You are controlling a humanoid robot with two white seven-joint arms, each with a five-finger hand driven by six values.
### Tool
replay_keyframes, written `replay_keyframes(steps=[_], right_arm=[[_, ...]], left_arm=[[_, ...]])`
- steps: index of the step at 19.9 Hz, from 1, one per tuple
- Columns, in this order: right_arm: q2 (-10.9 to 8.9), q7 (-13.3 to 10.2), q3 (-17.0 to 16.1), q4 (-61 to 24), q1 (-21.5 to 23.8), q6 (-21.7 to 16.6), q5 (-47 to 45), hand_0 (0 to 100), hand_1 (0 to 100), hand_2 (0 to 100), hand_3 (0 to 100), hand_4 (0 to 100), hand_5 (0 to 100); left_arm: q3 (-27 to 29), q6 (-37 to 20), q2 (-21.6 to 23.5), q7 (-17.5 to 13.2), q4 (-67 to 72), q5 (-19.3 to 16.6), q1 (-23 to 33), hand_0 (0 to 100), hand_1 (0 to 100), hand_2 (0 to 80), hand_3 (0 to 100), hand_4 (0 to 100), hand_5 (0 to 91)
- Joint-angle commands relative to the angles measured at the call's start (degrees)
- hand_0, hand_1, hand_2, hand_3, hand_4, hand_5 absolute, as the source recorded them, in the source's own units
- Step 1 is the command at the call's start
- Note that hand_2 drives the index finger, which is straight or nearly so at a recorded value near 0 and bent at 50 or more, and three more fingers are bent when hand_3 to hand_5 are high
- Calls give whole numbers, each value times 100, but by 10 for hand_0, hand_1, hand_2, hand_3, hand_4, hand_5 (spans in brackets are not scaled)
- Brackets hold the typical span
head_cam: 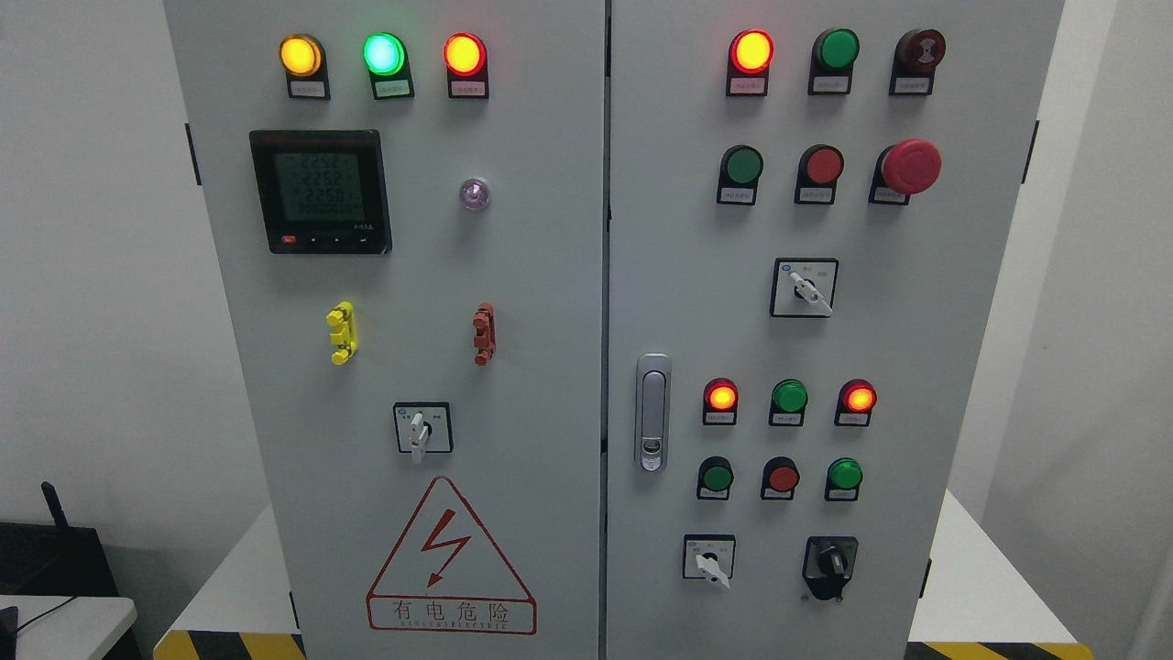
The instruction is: Turn on light switch 1
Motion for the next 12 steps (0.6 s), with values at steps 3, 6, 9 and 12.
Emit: replay_keyframes(steps=[3, 6, 9, 12], right_arm=[[-3, 2, 132, 0, -3, -2, 26, 120, 389, 0, 0, 0, 0], [-3, 2, 132, 0, -3, -2, 26, 120, 389, 0, 0, 0, 0], [-3, 2, 132, 0, -3, -2, 26, 120, 389, 0, 0, 0, 0], [-3, 2, 132, 0, 6, -2, 26, 120, 389, 0, 0, 0, 0]], left_arm=[[1997, -23, -97, 108, -2198, -669, 309, 299, 158, 0, 154, 229, 0], [2454, -32, -106, 56, -2875, -670, 414, 313, 174, 0, 202, 279, 0], [3051, -128, -106, -225, -3587, -670, 484, 332, 186, 15, 234, 299, 0], [3343, -155, -62, -463, -4211, -670, 598, 344, 187, 28, 240, 302, 0]])
